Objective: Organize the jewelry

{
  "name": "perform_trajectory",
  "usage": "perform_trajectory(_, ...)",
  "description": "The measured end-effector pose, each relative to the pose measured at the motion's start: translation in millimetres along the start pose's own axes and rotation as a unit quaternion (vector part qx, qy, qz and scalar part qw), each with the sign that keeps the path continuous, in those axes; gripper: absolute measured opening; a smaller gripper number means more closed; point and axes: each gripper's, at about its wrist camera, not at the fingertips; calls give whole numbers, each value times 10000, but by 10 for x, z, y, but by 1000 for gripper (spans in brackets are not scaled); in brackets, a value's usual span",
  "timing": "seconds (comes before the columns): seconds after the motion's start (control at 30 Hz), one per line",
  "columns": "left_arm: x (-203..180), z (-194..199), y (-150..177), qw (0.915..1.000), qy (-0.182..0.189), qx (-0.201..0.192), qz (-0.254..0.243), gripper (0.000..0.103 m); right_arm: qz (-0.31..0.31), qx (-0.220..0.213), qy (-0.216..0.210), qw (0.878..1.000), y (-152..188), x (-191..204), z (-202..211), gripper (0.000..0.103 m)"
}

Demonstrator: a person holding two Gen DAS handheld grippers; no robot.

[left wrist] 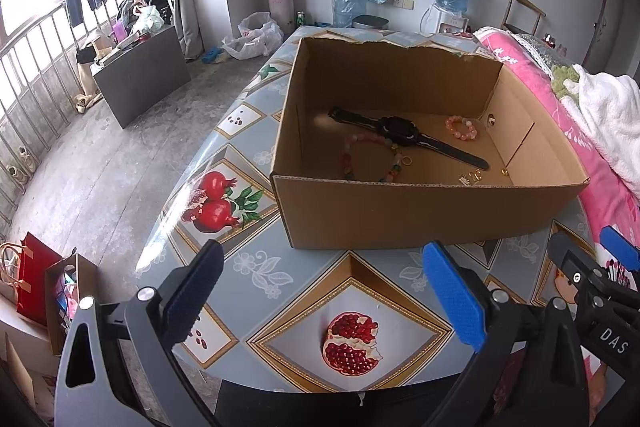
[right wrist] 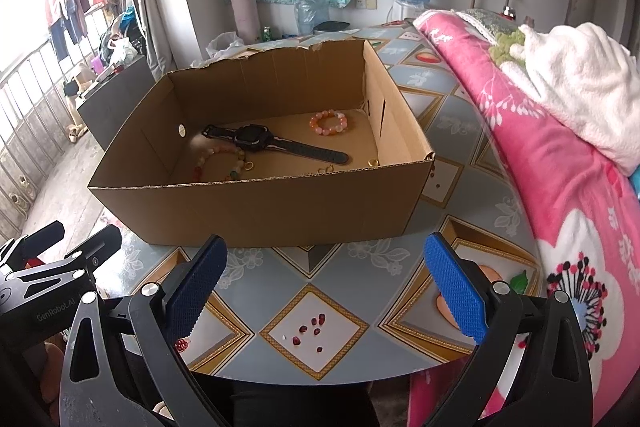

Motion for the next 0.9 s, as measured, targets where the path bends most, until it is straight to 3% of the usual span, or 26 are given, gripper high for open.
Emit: perform_trajectory(0.9, 0, 6, 0, 10000, -19, 8, -7, 98, 17, 27, -16, 10000, 30, 6, -11, 95)
Point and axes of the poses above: each gripper's, at about its wrist camera, not at the fingertips, and z roughly against the way its jaws point, x to its left, y to its underside, and after that the axes turned 2 degrees about -x, right-handed
